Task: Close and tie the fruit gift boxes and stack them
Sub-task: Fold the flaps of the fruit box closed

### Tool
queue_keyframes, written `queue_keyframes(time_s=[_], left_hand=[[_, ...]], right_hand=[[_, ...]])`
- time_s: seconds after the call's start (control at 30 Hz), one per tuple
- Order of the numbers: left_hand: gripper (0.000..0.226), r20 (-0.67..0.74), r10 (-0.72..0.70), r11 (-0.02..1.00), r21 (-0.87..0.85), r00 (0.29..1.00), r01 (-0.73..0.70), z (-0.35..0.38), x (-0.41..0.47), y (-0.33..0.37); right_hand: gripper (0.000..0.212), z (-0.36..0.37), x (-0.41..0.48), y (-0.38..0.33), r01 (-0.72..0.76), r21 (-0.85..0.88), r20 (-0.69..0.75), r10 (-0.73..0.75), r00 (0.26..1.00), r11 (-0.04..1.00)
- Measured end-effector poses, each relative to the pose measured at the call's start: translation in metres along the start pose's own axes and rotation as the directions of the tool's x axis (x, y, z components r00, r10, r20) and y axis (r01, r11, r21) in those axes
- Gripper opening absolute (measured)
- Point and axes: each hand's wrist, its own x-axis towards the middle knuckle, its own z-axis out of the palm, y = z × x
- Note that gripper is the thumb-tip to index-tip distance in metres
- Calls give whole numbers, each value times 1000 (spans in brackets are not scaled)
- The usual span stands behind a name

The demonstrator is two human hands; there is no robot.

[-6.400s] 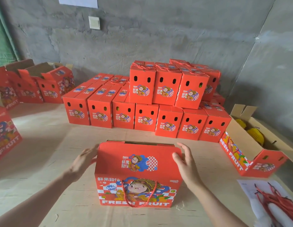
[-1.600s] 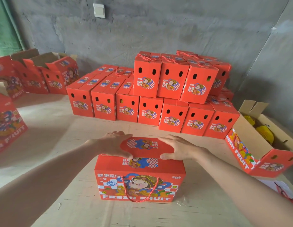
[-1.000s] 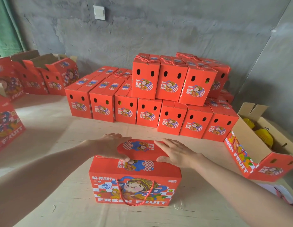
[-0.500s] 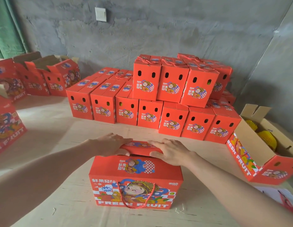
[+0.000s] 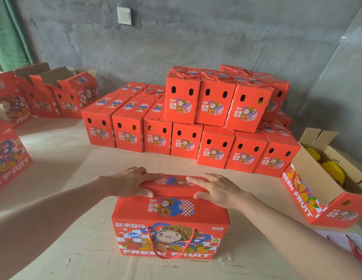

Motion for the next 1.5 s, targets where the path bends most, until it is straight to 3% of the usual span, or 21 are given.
queue_keyframes(time_s=[0.17,0.4,0.53,0.7,0.8,0.87,0.97,1.07,1.17,1.27,1.33,1.37,1.43,1.5], left_hand=[[81,-64,5,999,53,998,-2,10,1,0],[77,-32,-1,999,49,999,3,7,-1,2],[82,-30,49,999,26,998,-48,1,-5,2],[91,-89,13,993,117,996,-3,9,-5,6],[84,-110,-41,992,116,993,54,12,-3,7],[79,-104,-68,990,119,992,81,12,-1,8],[81,-96,-122,988,82,988,130,12,-2,11],[81,-173,-289,950,69,942,304,18,-2,21],[73,-204,-496,849,89,844,521,21,2,37],[64,-101,-562,820,60,821,569,13,-5,60],[50,-37,-479,872,90,877,480,12,-13,79],[44,-29,-435,895,92,900,436,12,-18,88],[40,-183,-329,943,-10,926,333,14,-28,107],[42,-310,-331,933,-250,891,259,10,-36,132]], right_hand=[[81,2,-1,-5,-5,-78,-12,4,1000,997],[58,0,-4,-3,-38,22,81,36,996,999],[65,1,-4,-4,-30,-6,55,30,998,1000],[54,5,-3,-6,-29,-11,26,29,999,1000],[54,3,-4,-8,-52,-13,33,53,998,999],[54,2,-5,-10,-80,-48,-18,79,997,996],[58,-1,-15,-26,-193,-66,-217,175,960,979],[37,10,-26,-50,-174,12,-456,161,875,985],[40,19,-30,-68,-263,291,-280,344,896,920],[52,15,-9,-84,-325,587,-71,447,892,742],[56,8,10,-96,-356,720,4,509,861,595],[60,6,19,-98,-388,719,32,530,847,576],[70,3,29,-92,-443,628,69,521,851,640],[65,-4,34,-75,-415,604,94,456,885,680]])
